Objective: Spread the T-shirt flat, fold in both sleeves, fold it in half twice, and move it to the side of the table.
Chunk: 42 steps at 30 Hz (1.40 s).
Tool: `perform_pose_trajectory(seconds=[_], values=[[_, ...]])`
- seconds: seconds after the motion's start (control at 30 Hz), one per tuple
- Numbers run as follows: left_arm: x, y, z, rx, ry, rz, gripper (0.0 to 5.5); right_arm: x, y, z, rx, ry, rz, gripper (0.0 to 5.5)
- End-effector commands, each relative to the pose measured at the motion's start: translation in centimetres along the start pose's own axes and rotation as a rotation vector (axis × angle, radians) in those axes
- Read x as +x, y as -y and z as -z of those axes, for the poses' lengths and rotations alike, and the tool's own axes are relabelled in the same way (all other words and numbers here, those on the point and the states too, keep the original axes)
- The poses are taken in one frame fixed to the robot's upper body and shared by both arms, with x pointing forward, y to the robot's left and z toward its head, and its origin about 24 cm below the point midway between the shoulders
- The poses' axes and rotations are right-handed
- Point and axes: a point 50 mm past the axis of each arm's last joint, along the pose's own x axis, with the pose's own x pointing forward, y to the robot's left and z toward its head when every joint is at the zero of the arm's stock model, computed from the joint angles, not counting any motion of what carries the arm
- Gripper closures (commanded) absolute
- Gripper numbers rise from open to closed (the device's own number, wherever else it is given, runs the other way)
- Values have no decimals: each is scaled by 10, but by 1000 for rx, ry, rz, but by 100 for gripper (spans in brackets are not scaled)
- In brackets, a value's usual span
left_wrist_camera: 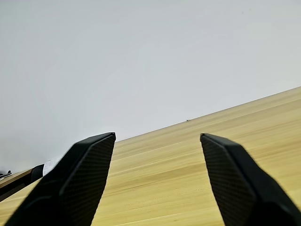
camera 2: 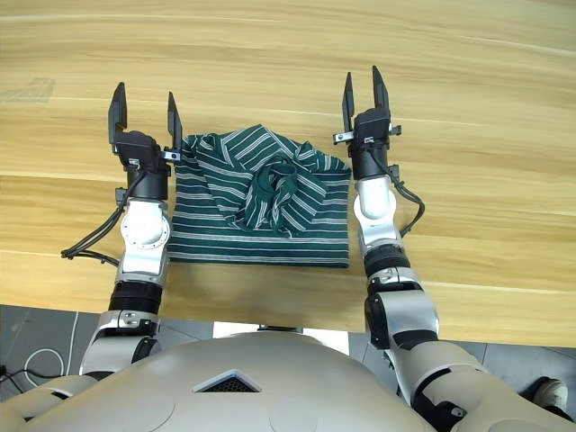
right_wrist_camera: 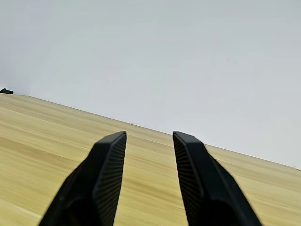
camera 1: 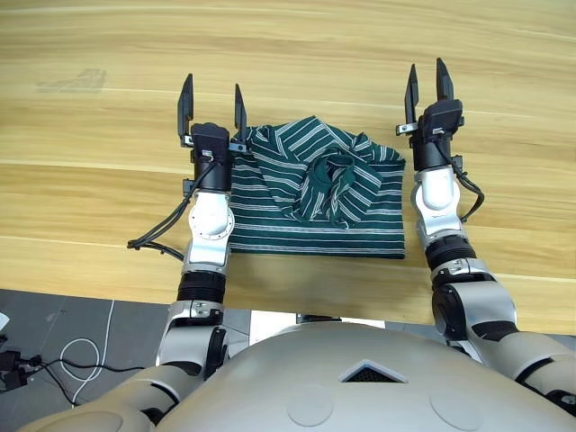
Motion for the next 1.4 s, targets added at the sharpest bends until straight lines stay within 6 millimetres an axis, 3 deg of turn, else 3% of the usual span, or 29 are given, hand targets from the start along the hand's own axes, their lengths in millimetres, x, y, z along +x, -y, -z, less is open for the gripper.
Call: perform_pose_trajectory(seconds=[0.03, 0.17, 0.27, 0.33, 0.47, 0.7, 1.07, 1.4], values=[[3, -1, -1, 12, 7, 0, 215, 1, 1, -2, 1, 10, -7, 367], [4, 1, -1, 7, 5, -7, 215, -1, 1, 1, 43, -13, -1, 367], [6, 4, -2, 3, 7, -2, 215, -11, -5, -17, 120, 35, -20, 367], [7, 4, -1, 1, 3, -9, 215, -26, -15, -36, 278, -1, -52, 367], [6, 7, -2, -5, 0, -20, 215, -77, -51, -66, 569, -239, -334, 367], [9, 8, -1, -12, -9, -25, 215, -118, -63, -86, 596, -477, -718, 367], [9, 8, 1, -12, -20, -37, 215, -124, -65, -90, 567, -554, -769, 367], [7, 7, 0, -12, -16, -33, 215, -136, -55, -89, 527, -573, -777, 367]])
